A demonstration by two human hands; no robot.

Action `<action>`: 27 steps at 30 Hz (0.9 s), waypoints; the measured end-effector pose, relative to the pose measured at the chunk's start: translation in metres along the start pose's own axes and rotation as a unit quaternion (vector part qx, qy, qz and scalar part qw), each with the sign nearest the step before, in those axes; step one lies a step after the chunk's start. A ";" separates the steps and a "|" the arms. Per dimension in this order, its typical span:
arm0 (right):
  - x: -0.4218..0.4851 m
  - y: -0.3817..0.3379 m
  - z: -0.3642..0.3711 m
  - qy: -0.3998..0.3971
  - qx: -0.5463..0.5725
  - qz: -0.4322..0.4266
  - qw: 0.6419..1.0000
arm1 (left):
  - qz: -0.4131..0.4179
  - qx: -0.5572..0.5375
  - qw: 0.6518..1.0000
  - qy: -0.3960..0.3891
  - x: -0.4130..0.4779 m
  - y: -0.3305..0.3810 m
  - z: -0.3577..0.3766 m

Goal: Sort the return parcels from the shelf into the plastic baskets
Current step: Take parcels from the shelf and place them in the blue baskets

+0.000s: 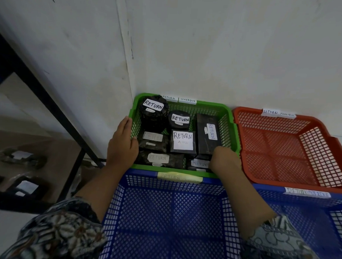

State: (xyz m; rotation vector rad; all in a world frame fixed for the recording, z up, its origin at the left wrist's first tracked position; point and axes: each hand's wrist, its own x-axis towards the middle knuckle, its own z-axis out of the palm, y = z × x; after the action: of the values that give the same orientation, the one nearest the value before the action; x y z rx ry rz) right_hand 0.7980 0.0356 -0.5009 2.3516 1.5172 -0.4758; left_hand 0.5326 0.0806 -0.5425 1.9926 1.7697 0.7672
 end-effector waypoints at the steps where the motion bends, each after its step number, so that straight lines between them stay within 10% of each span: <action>1: -0.004 -0.003 -0.005 0.015 -0.005 -0.021 1.000 | -0.001 -0.001 1.000 -0.001 0.000 0.000 0.000; 8: -0.034 -0.050 -0.005 0.068 0.091 -0.249 0.962 | -0.005 -0.002 1.000 -0.003 0.000 0.002 -0.001; 27: -0.022 -0.044 0.022 -0.012 0.233 -0.226 0.946 | 0.003 0.035 0.999 -0.016 -0.002 0.005 -0.005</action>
State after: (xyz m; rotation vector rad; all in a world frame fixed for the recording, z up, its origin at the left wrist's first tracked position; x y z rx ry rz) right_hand 0.7470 0.0259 -0.5145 2.2790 2.1332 -1.0704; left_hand 0.5331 0.0775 -0.5364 2.0431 1.7961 0.6801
